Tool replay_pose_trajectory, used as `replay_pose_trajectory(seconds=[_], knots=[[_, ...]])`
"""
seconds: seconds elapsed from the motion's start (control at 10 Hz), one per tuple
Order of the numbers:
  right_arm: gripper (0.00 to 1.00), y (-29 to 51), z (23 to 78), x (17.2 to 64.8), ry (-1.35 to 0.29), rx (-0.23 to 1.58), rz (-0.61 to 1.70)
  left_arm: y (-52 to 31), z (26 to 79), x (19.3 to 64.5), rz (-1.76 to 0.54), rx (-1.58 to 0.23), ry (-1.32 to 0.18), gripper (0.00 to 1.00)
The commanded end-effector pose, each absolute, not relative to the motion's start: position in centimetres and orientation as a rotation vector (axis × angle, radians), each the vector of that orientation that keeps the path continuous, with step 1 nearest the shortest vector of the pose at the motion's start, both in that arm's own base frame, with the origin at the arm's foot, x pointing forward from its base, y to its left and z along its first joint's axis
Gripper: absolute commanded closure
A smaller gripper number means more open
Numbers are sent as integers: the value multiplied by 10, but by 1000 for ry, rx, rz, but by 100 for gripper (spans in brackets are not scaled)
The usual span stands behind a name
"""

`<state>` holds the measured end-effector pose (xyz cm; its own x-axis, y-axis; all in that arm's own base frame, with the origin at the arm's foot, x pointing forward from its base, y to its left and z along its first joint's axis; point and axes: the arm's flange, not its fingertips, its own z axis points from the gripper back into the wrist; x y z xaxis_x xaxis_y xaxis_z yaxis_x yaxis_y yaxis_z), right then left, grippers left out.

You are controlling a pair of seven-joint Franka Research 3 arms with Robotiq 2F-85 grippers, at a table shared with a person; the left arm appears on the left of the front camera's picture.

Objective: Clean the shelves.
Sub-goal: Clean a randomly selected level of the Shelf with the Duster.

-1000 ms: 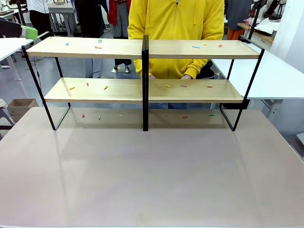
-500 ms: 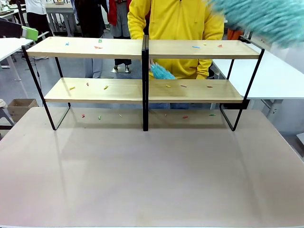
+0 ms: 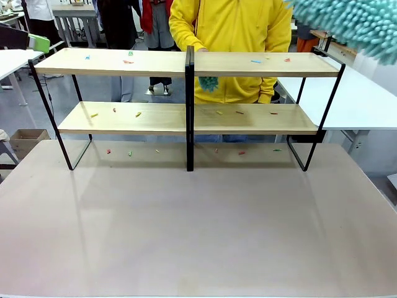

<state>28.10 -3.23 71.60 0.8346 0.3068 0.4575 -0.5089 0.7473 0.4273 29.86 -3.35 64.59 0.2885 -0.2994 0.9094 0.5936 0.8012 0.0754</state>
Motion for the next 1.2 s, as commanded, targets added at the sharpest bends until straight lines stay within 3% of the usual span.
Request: replay_pose_trajectory(seconds=[0.0, 0.3, 0.7, 1.1], knots=[[88, 29, 729, 325, -346, 436, 407, -33, 645, 298, -616, -297, -1132, 0], [88, 91, 725, 404, -255, 299, 340, -33, 645, 298, -616, -297, -1132, 0], [88, 155, 705, 435, -199, 124, 241, -33, 645, 298, -616, -297, -1132, 0], [88, 161, 696, 442, -174, 59, 176, -33, 645, 298, -616, -297, -1132, 0]])
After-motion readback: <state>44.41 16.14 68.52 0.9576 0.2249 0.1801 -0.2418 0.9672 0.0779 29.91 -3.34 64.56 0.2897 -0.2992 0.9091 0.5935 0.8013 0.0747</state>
